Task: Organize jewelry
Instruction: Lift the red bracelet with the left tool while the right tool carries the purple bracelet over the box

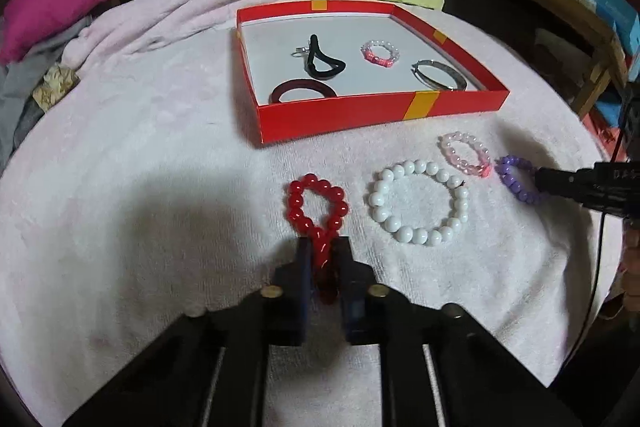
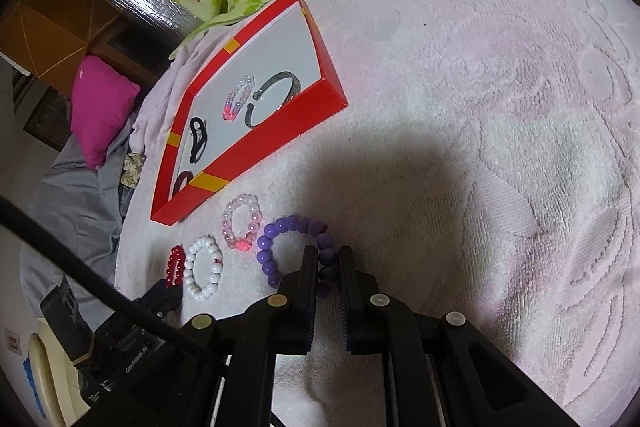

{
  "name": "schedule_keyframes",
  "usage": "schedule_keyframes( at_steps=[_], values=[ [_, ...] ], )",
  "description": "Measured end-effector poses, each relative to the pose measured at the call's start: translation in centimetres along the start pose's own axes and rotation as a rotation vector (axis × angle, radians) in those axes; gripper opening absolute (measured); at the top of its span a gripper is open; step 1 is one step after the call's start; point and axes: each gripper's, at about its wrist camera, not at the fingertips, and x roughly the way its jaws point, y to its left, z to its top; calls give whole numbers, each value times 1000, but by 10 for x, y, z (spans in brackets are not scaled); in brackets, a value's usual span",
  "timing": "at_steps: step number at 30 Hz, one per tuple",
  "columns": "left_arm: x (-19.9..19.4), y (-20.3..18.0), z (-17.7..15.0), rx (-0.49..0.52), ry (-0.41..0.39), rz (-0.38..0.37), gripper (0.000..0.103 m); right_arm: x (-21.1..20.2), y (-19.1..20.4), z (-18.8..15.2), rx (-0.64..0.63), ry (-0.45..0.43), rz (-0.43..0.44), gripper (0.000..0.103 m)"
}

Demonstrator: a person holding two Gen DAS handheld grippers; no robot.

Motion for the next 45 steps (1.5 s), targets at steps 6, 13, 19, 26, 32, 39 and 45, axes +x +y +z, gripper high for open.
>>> schedule_keyframes(
  at_steps=[6,13,19,26,32,39,45],
  values=[
    [-5,1,1,-4,-14,-9,10,0,2,0,-8,-4,-6,11],
    [-23,0,1,-16,-54,-47,10,-13,10,2,-34,-58,82,11],
    [-37,-3,4,-15,-92,-73,10,-26,15,4,-39,-111,164,11],
    [-46,0,7,-39,-116,-60,9,-37,27,4,-82,-170,223,11],
    [-57,-4,13,-43,-165,-46,9,-46,37,3,-111,-217,257,11],
    [-71,-14,33,-40,-243,-88,10,-51,53,10,-151,-270,265,11],
    [-63,-19,69,-57,-259,-119,10,-45,65,39,-156,-324,255,11]
  ],
)
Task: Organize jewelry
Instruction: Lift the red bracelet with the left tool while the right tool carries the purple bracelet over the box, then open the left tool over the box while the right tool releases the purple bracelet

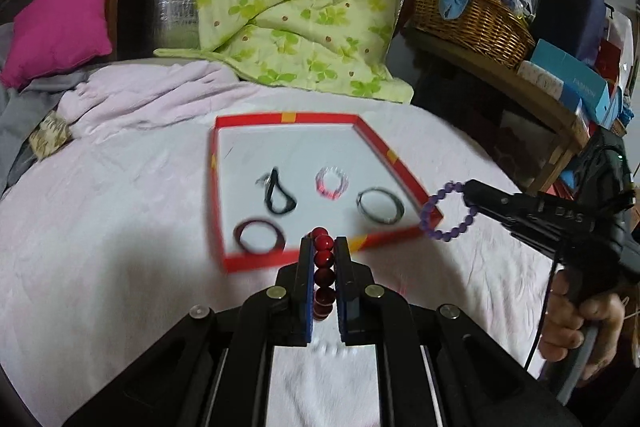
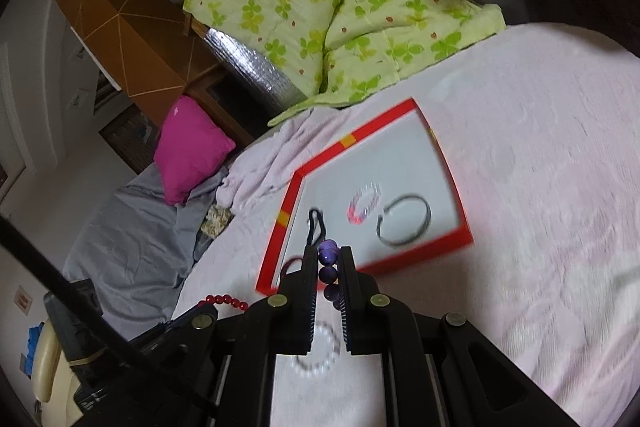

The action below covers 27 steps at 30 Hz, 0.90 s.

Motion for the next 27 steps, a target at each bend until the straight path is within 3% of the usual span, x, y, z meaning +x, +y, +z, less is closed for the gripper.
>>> schedule_keyframes(
  at_steps=[10,15,21,27],
  values=[
    [71,8,84,-2,-7,-17,10,70,-23,72,93,-23,-27,11],
    [118,17,122,-2,53,-31,10,111,-24,94,125,4,-20,11],
    [182,36,125,-67,161,2,10,159,-44,100,236,57,-41,11],
    [204,48,118,-94,203,56,10,177,-67,96,312,83,-103,14]
  ],
)
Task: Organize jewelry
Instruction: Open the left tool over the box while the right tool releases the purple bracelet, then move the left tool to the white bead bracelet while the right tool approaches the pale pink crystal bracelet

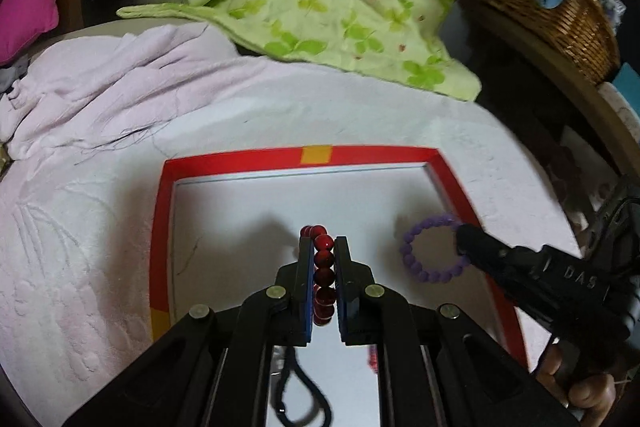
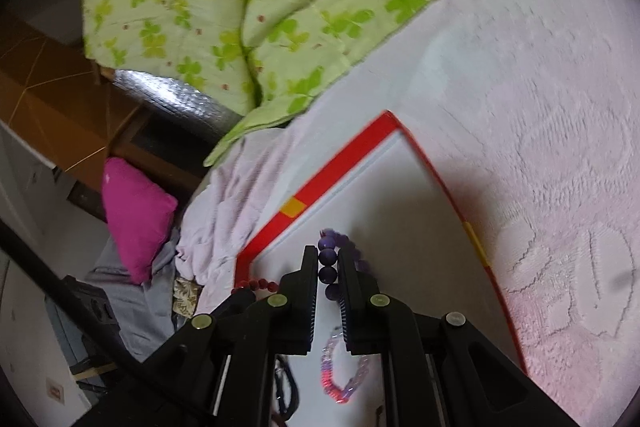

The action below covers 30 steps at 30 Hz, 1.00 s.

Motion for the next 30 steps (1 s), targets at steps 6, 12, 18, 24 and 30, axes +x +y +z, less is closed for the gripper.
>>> schedule_keyframes(
  at_steps=[6,12,18,24,30],
  values=[
    [-32,3,-6,-7,-73,75,58,-17,-11,9,56,-57,-54,54],
    [-104,-7,-42,45,-184,163,63,-70,26,8,-64,-110,21,56],
    [-157,-12,-101,38,-229,240,71,-150,45,-26,-203,-202,13,56],
    [-184,-14,-171,63,-228,272,73,-186,13,-85,-273,-117,-68,56],
    [-168,-20,-205,177,-137,310,73,-194,-20,-124,-269,-19,-158,56]
  ],
)
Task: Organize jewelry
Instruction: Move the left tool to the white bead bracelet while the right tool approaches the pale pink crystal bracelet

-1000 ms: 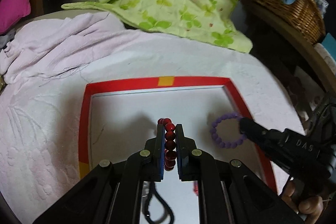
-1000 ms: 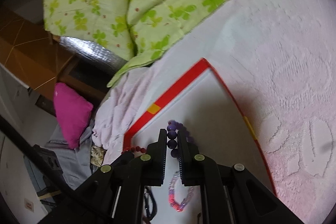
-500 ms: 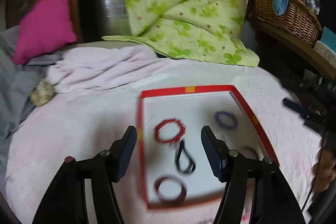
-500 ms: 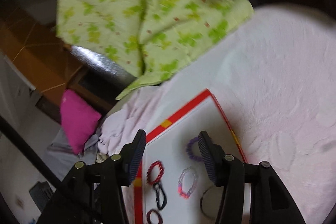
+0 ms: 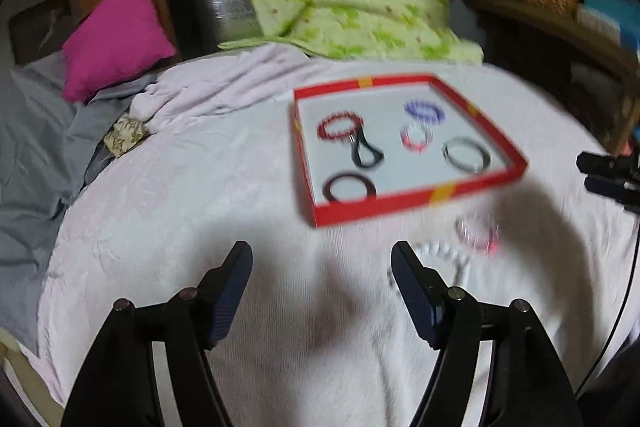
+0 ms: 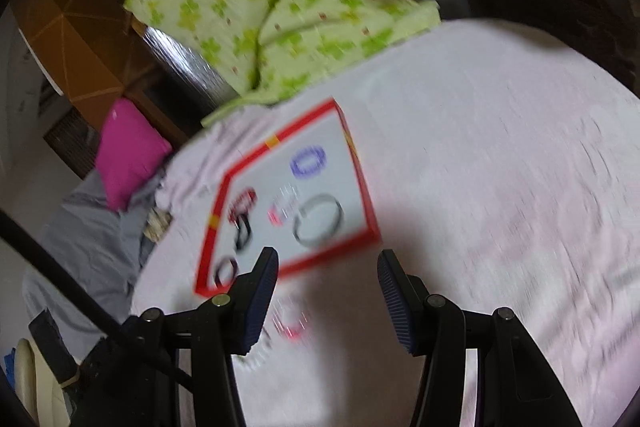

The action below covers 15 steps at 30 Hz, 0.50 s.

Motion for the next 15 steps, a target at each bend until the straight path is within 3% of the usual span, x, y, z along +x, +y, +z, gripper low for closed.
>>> schedule_keyframes(
  at_steps=[4,7,9,15],
  values=[
    [4,-6,-3,80,13,-16,73,18,2,-16,-21,85,0,56],
    [12,0,-3,66,48,-32,73,37,10,-21,-40,129,7,54],
    [20,6,-2,39,72,-44,73,54,18,-22,-58,168,1,46],
    [29,10,-4,14,111,-79,73,88,41,-30,-124,226,-33,39]
  ],
)
